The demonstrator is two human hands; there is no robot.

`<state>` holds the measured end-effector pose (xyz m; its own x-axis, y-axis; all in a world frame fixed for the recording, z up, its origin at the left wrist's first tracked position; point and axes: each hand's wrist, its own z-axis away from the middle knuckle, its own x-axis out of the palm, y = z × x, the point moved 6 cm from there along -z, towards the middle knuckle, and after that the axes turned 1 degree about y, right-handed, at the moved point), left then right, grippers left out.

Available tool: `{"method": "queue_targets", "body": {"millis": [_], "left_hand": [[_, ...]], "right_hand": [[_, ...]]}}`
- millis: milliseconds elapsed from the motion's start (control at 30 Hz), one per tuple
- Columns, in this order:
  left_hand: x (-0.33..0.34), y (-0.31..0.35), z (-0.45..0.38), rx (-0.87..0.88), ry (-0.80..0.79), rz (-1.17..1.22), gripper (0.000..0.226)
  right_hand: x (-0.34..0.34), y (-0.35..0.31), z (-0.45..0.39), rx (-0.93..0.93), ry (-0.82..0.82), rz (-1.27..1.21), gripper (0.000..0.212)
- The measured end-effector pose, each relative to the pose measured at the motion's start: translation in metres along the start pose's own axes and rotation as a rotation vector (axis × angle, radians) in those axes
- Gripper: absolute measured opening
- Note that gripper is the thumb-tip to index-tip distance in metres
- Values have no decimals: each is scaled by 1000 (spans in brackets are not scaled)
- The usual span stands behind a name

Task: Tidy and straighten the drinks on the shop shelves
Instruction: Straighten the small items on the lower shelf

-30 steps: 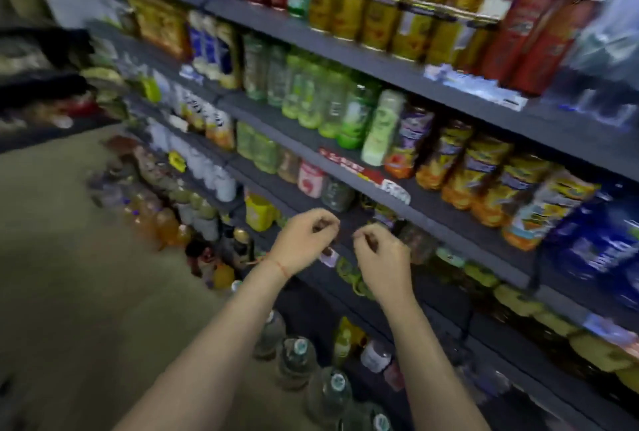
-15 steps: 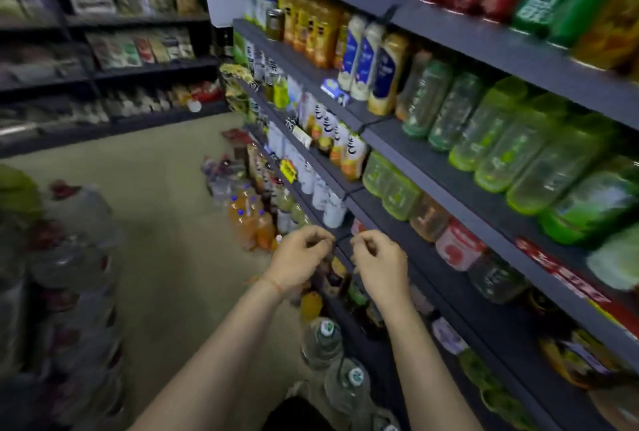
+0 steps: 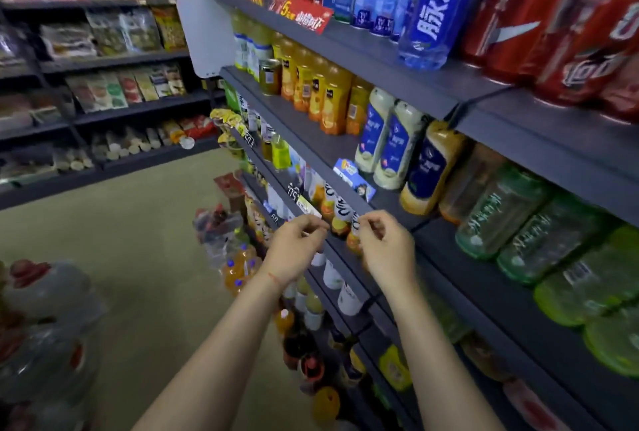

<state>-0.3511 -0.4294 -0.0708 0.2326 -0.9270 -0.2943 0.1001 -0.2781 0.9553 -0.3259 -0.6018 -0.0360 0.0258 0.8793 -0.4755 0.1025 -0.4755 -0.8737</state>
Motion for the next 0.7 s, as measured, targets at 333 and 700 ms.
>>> {"method": "queue_targets", "body": {"millis": [333,700], "left_hand": [[-84,-55,-197,15,-74,78,15],[-182,-149,-433,-152,-229,-81,23]], "right_hand": [[162,-18,-149,0,-80,88,21],[386,-42,-340,147,-360,384,39]]}}
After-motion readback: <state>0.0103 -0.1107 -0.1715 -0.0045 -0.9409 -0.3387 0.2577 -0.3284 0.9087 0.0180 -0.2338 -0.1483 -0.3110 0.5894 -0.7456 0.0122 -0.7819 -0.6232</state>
